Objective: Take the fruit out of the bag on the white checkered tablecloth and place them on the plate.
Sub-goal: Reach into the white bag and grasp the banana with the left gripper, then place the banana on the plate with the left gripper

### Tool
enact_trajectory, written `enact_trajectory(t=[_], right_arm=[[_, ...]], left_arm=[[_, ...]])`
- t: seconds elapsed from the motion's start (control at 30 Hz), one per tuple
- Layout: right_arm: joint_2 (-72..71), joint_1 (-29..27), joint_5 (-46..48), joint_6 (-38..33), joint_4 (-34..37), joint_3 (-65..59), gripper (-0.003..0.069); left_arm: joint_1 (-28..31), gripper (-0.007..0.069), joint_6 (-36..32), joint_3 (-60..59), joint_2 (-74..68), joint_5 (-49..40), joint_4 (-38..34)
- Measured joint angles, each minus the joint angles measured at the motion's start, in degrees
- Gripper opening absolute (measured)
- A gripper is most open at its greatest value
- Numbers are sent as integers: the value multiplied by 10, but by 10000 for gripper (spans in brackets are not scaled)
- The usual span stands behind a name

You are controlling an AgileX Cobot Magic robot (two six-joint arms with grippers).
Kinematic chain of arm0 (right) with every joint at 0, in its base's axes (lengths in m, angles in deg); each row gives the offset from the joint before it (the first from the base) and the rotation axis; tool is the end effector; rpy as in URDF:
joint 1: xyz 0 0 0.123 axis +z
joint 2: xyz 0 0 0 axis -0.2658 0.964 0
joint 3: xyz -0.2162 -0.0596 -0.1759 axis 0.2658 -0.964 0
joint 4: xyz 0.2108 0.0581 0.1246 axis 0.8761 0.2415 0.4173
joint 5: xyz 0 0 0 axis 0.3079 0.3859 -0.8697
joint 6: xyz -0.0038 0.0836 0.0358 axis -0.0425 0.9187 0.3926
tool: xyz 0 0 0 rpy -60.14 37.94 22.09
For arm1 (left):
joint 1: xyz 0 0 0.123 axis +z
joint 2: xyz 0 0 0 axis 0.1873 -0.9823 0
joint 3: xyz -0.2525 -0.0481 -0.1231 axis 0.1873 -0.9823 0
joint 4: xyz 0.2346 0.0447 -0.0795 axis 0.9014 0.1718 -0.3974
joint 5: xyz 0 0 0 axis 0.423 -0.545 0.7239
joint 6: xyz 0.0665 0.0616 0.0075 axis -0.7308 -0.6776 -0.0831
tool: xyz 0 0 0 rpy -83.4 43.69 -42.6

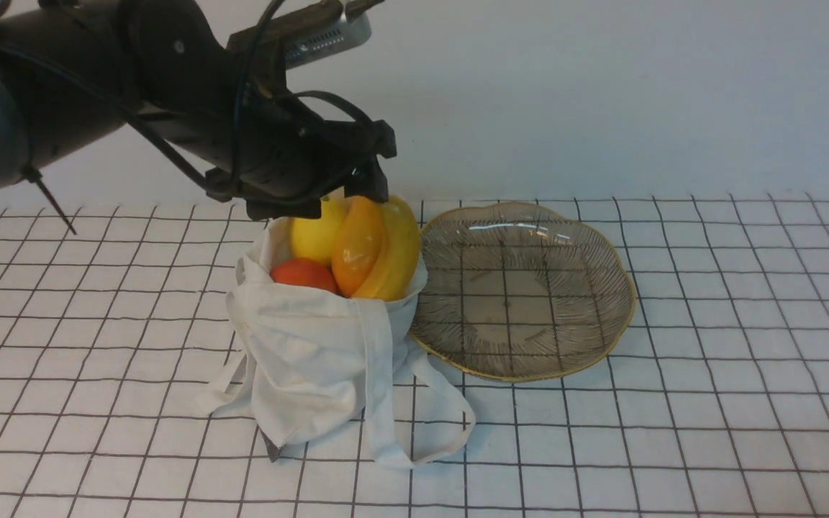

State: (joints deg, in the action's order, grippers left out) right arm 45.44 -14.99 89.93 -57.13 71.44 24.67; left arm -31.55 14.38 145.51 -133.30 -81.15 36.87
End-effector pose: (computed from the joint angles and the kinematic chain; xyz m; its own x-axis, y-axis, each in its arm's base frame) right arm 0.0532 -0.0006 0.1725 -0.2824 0.0368 -0.9586 0.0135 0.9993 0.0343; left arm 0.3644 -0.1542 0.2993 -0.8341 -0.1434 -0.5326 0.0967 0.9127 -0.3971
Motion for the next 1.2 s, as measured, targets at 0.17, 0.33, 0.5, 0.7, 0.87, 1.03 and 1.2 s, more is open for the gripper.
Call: enact_trajectory(t=[0.17, 0.33, 0.5, 0.7, 0.87, 1.03, 1.2], right_arm=[[0, 0, 0, 0, 0, 0, -15], [0, 0, 0, 0, 0, 0, -15], [0, 0, 0, 0, 0, 0, -15], [0, 0, 0, 0, 0, 0, -15], [0, 0, 0, 0, 0, 0, -15], [0, 0, 0, 0, 0, 0, -15], [0, 0, 0, 0, 0, 0, -15]], left_arm=[[0, 510, 0, 0, -25, 39, -12], [0, 510, 0, 0, -41, 67, -27], [0, 462, -1, 0, -51, 98, -33], [0, 151, -2, 0, -54, 111, -34], [0, 72, -2, 0, -54, 108, -37], [0, 72, -2, 10, -29, 102, -37], [0, 72, -2, 35, 22, 104, -76]])
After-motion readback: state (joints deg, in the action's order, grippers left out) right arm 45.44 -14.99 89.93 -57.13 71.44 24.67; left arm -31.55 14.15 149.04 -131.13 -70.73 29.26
